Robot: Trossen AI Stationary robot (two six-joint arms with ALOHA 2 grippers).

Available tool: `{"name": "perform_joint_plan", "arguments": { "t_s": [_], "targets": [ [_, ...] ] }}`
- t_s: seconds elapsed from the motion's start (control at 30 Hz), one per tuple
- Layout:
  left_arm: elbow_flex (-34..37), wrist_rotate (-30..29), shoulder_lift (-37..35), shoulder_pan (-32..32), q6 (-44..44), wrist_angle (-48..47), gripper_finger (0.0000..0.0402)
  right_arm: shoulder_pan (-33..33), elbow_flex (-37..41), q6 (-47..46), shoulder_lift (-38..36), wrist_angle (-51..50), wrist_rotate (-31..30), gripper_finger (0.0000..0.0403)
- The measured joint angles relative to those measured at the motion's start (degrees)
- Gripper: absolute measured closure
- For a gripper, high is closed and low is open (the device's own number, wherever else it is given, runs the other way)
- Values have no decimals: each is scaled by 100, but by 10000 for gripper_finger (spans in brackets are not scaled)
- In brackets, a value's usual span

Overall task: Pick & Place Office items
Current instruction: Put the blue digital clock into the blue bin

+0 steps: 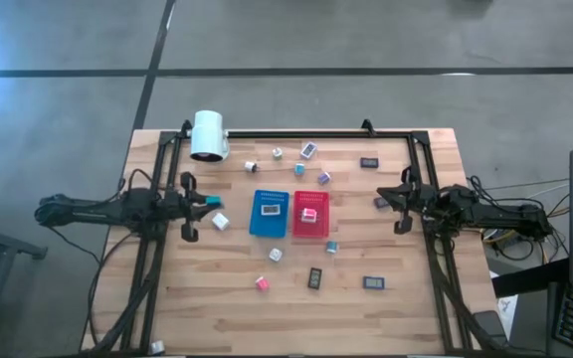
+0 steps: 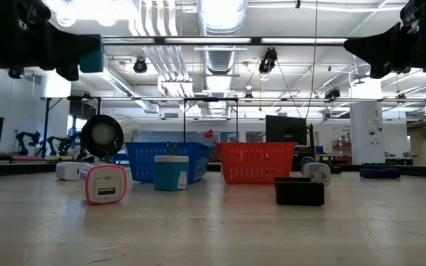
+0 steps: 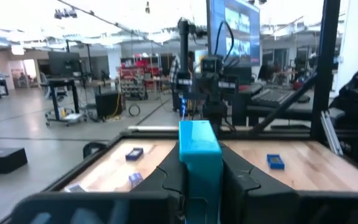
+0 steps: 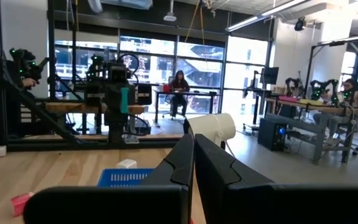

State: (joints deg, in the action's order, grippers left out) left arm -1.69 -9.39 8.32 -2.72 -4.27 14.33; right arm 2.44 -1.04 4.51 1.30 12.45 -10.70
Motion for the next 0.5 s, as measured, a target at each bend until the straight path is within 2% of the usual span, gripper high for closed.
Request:
{"name": "perform_joint_plan", "arguments": {
  "t_s": [0.5],
  "targets": [
    [13,12,-221,4,-71,-371,351,0,-1,13,4,-8,2,394]
  ]
}}
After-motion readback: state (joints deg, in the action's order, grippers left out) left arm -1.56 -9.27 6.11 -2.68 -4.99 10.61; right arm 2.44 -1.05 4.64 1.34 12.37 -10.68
